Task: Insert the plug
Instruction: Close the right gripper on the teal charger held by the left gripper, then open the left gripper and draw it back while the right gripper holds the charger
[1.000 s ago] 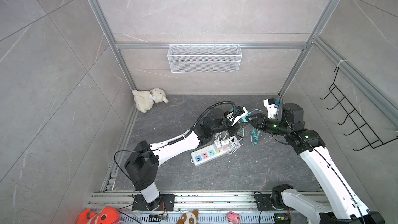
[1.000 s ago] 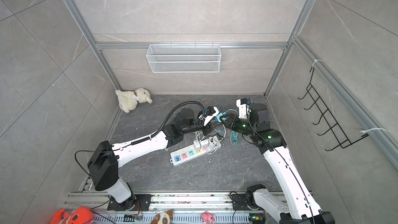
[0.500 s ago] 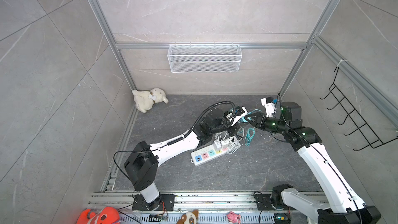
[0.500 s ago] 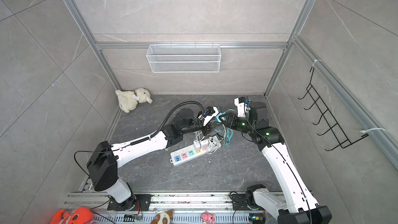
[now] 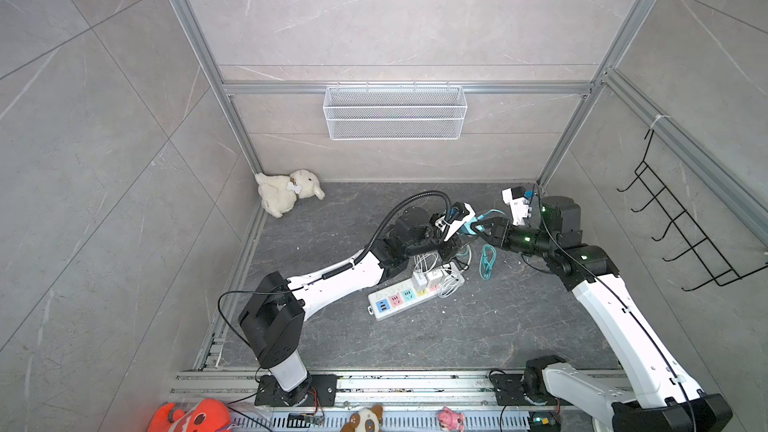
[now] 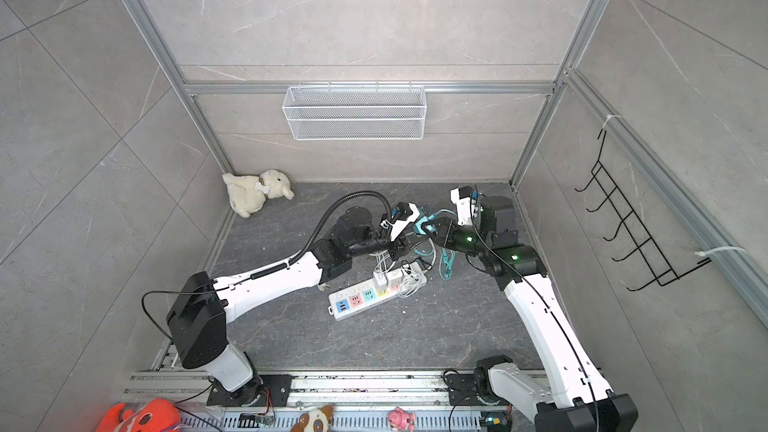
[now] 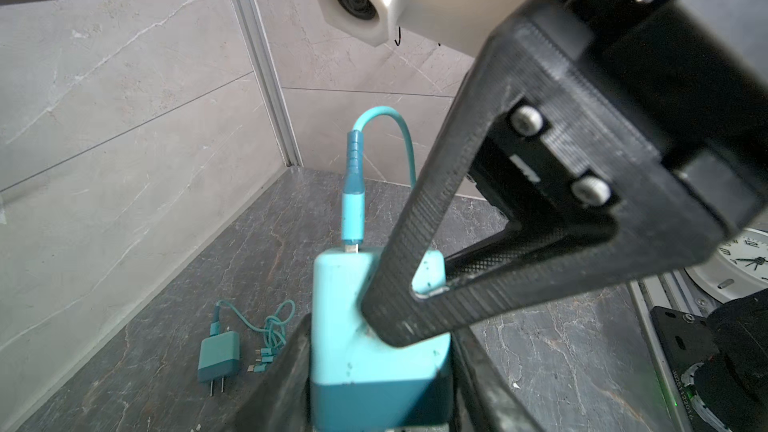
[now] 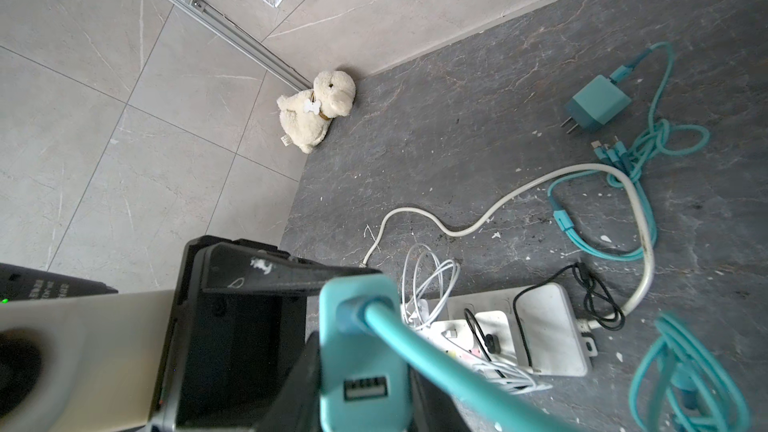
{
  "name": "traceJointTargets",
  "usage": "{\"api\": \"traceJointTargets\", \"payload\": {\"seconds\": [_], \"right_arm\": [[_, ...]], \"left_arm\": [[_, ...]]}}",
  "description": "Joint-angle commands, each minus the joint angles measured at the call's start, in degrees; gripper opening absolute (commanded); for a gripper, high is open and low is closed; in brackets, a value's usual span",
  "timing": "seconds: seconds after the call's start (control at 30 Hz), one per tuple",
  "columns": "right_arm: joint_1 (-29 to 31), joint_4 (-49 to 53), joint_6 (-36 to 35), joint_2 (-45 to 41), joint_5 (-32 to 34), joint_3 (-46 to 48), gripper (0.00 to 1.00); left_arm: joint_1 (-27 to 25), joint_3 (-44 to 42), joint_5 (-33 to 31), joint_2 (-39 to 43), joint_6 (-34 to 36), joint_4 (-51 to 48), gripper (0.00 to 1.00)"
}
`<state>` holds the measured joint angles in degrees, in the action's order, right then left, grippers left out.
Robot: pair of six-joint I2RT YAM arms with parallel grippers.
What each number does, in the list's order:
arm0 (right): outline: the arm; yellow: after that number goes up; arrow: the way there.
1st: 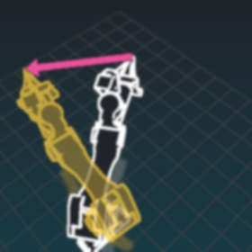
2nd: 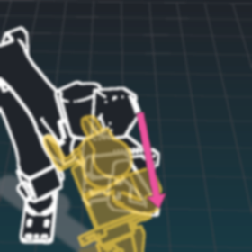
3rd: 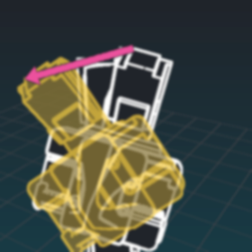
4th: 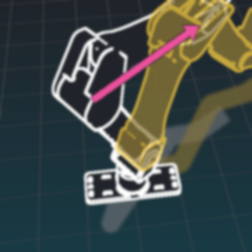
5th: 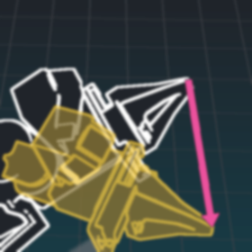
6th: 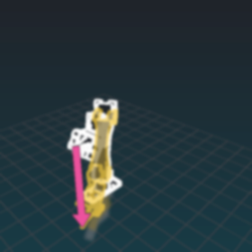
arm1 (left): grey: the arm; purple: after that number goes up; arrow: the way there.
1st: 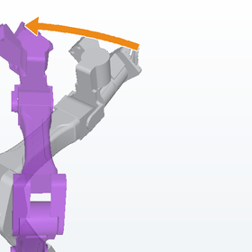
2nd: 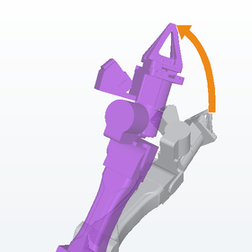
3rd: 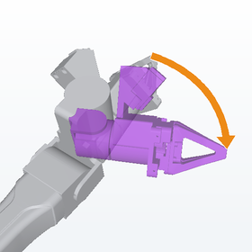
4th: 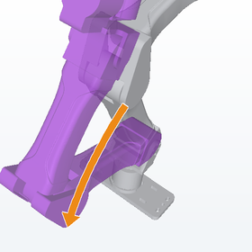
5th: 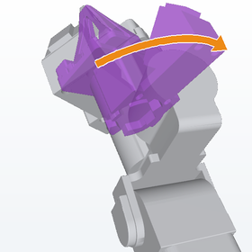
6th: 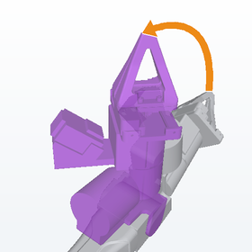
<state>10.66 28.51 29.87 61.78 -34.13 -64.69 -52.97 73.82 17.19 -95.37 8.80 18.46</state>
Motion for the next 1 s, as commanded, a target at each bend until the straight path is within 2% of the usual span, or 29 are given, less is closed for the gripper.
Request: {"api": "traceJointTargets", "payload": {"seconds": [0.0,0.07,0.1,0.23,0.4,0.6,0.77,0.97], "right_arm": [[0.58,-1.16,-0.67,-0.07,-1.66,0.49,0.11],[0.59,1.50,-1.74,-0.88,2.45,-0.09,0.10],[0.70,2.89,-2.30,-1.32,4.82,-0.46,0.09],[0.60,8.06,-4.66,-3.47,14.35,-1.91,0.06],[0.60,11.73,-6.73,-4.19,21.18,-3.22,0.06],[0.60,13.93,-7.32,-4.38,22.72,-5.06,0.06],[0.59,18.39,-8.65,-5.00,22.80,-7.71,0.06],[1.24,20.61,-9.29,-6.34,19.84,-7.33,0.06]], "left_arm": [[-0.77,1.95,0.38,0.24,-0.63,2.08,0.53],[-0.77,2.50,-1.50,-0.23,-0.86,0.85,0.71],[-0.81,2.83,-1.80,-0.33,-0.59,-0.03,0.75],[-0.77,2.89,-3.48,0.63,0.41,-3.20,0.79],[-0.77,0.74,-5.36,3.05,2.08,-4.36,0.84],[-0.82,0.05,-9.81,6.21,2.50,-10.04,0.91],[-0.73,-4.36,-19.51,12.30,2.95,-14.04,0.91],[-0.55,-10.29,-30.32,20.79,-0.09,-21.04,0.93]]}}
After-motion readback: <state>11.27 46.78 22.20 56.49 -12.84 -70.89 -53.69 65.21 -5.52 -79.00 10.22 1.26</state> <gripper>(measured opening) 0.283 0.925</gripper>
